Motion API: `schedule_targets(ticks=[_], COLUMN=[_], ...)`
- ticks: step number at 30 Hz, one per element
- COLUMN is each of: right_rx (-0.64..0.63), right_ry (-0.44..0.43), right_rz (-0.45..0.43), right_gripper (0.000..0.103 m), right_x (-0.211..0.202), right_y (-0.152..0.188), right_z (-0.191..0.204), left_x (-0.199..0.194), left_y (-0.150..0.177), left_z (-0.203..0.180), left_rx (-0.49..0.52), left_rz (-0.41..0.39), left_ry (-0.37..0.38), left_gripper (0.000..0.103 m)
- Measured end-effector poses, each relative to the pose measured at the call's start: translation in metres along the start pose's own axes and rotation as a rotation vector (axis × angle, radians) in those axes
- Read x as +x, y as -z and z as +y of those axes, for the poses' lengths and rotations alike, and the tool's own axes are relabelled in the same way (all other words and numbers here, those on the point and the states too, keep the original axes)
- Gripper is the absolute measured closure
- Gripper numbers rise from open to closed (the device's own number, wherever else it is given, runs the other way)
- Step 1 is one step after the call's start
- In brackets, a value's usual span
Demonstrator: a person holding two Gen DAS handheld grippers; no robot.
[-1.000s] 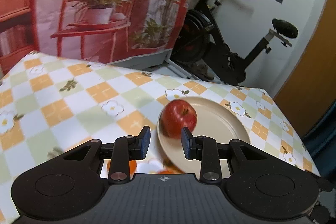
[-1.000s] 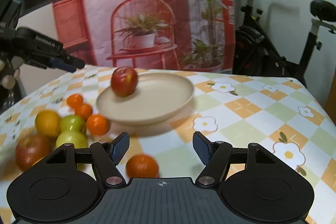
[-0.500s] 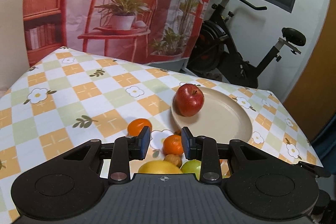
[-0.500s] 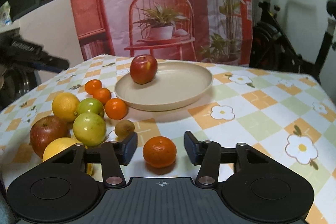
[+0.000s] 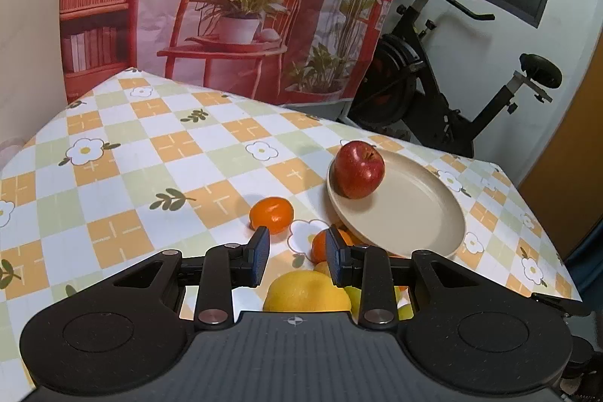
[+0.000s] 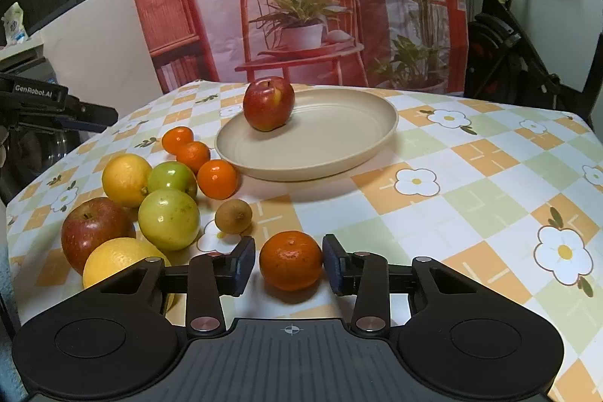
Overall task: Organize fruits
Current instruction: 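Move the left gripper to the tangerine beside the plate and grasp it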
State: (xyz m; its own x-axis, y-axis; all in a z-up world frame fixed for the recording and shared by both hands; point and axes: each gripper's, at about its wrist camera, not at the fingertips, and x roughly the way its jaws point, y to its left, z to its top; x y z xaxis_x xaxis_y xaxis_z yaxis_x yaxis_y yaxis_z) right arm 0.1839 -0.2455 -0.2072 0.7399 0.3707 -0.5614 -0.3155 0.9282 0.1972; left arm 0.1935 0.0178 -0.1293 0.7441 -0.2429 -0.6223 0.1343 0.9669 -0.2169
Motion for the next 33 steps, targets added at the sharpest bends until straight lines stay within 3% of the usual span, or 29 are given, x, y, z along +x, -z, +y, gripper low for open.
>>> schedule_targets(ticks=[26,33], right_rx=[0.006,0.013], right_ry=[-0.009,-0.011], right_rz=[-0.027,-0.045], right_gripper=[0.07,0.07], right_x=[-0.004,-0.006], right_y=[0.001,0.002], right_z=[-0.002,-0.003], left_x=[0.007,0.019], left_y=[0.005,-0.013], left_z=[0.0,0.007], left_rx=[0.01,0.013], left_rz=[0.042,0.039], left_ry=[-0.005,-0.015], left_gripper=[0.069,0.068])
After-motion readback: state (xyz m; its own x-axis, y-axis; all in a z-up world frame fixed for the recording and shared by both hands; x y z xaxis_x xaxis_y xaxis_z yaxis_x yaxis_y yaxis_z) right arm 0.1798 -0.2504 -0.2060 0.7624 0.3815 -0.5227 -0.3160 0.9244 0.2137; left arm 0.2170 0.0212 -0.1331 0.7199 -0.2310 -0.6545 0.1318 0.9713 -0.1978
